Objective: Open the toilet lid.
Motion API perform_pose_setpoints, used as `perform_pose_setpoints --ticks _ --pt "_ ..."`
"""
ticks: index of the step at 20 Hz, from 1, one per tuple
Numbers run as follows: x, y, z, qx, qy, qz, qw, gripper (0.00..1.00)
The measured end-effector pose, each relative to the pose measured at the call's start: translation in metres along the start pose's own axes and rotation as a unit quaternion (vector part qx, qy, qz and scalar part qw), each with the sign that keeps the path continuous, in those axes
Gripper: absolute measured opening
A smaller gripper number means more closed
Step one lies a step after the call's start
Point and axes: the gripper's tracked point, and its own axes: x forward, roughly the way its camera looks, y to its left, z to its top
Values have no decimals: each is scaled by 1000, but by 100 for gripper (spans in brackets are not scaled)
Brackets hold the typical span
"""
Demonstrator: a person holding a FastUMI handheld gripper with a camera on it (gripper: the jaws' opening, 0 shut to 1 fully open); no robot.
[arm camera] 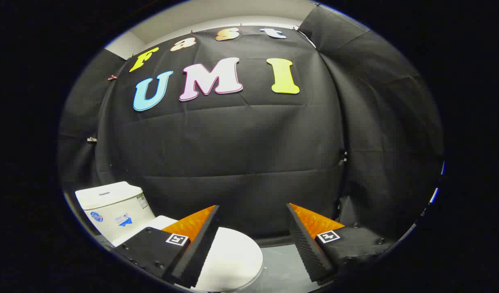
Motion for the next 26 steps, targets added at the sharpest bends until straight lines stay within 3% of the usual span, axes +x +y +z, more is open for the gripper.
perform_pose_setpoints --ticks 26 --pt "1 -1 -7 2 13 -1 1000 98"
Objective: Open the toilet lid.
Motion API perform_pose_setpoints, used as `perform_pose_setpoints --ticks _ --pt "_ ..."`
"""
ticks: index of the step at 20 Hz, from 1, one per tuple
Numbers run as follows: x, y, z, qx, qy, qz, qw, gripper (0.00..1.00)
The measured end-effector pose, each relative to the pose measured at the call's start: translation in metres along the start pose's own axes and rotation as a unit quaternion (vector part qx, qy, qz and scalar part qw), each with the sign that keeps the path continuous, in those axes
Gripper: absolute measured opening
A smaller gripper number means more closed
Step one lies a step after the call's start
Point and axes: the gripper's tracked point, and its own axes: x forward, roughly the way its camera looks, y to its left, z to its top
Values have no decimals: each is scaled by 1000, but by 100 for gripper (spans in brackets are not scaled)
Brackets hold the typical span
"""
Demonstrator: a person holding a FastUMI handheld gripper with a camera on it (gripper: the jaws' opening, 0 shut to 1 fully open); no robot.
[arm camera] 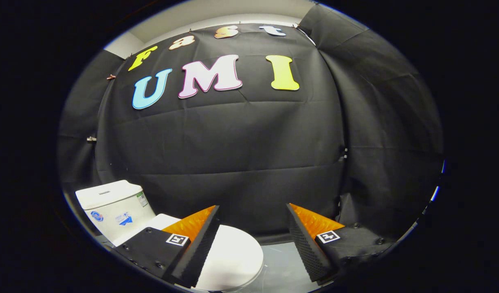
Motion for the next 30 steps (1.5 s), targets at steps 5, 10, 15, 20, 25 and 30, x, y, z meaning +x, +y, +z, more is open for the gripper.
perform_pose_setpoints --ticks 5,10,15,20,25,30 --pt "-3 4 2 -4 5 12 1000 98" --pt "-8 9 15 9 27 28 999 98" --pt "-20 -7 -30 5 83 32 996 98" --pt "-44 -21 -112 54 182 24 982 98" --pt "-79 -15 -182 150 288 28 945 98" --pt "-91 -21 -204 233 321 16 918 96"
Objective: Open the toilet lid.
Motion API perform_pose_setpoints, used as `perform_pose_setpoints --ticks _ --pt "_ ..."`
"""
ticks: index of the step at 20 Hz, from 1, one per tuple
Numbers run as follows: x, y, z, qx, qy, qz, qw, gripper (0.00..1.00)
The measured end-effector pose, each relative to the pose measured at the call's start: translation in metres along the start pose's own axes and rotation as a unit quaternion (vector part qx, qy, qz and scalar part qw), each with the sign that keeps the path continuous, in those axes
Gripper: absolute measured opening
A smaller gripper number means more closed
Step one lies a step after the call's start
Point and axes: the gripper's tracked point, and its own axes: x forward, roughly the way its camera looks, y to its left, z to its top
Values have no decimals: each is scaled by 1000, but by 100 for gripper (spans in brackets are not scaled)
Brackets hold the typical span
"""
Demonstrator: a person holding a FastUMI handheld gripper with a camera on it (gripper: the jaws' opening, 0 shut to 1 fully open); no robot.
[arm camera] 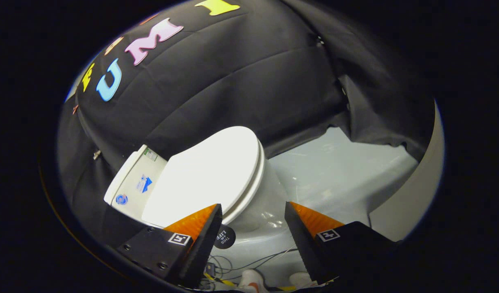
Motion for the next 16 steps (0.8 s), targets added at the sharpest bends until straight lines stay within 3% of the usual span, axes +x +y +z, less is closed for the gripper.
perform_pose_setpoints --ticks 3,10,15,16 --pt "-1 0 -2 46 4 6 999 96" --pt "4 14 -21 81 30 32 996 96" --pt "11 28 -38 152 59 60 985 96" --pt "12 29 -42 165 64 62 982 84"
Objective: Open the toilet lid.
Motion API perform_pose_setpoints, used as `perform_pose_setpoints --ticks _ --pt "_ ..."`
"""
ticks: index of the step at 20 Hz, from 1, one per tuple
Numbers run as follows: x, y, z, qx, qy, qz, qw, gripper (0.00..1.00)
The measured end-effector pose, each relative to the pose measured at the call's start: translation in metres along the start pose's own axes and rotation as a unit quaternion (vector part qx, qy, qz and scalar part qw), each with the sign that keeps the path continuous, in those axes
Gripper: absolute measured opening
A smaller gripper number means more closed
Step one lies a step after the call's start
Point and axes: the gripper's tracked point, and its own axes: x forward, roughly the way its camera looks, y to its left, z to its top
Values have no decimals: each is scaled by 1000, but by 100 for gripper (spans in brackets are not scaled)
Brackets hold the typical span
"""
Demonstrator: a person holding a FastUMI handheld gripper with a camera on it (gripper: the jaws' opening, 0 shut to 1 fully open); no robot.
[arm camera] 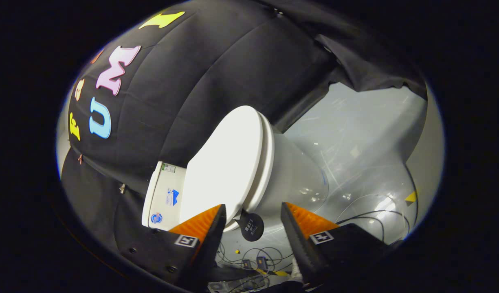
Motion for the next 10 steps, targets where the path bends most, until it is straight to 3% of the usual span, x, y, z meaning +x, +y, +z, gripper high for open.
perform_pose_setpoints --ticks 2,3,5,6,9,10 --pt "6 0 -10 25 17 4 1000 73" --pt "9 1 -14 35 24 11 999 73" --pt "12 -1 -18 50 32 12 998 53" --pt "13 -2 -22 52 36 16 998 52" --pt "15 -5 -18 68 32 20 997 28" --pt "13 -3 -22 76 42 23 996 28"
